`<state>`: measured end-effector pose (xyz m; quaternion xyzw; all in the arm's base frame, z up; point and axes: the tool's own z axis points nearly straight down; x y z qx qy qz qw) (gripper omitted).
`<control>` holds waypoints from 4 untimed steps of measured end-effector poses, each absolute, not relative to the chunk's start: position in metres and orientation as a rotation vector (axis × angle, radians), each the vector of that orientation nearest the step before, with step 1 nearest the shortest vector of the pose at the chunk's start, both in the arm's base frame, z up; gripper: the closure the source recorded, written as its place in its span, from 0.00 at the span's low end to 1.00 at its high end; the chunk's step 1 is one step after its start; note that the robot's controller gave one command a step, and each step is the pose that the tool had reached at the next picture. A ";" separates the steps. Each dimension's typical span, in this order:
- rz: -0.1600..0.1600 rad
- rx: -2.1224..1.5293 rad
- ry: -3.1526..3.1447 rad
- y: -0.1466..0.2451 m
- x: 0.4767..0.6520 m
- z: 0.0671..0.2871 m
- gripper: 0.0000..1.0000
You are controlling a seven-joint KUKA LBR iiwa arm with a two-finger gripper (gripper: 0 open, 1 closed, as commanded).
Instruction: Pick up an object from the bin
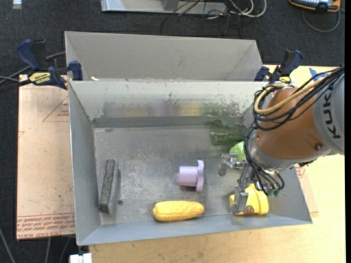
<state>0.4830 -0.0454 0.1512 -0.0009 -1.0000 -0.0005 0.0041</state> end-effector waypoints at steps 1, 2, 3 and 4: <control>-0.001 0.000 -3.142 -0.045 0.485 0.155 0.00; -0.002 0.169 -3.137 -0.091 0.490 0.102 0.00; -0.004 0.170 -3.132 -0.121 0.486 0.118 0.00; 0.000 0.271 -3.133 -0.131 0.492 0.133 0.00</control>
Offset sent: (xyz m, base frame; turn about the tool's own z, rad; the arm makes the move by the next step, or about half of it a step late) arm 0.0076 -0.0732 -0.0812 -0.1660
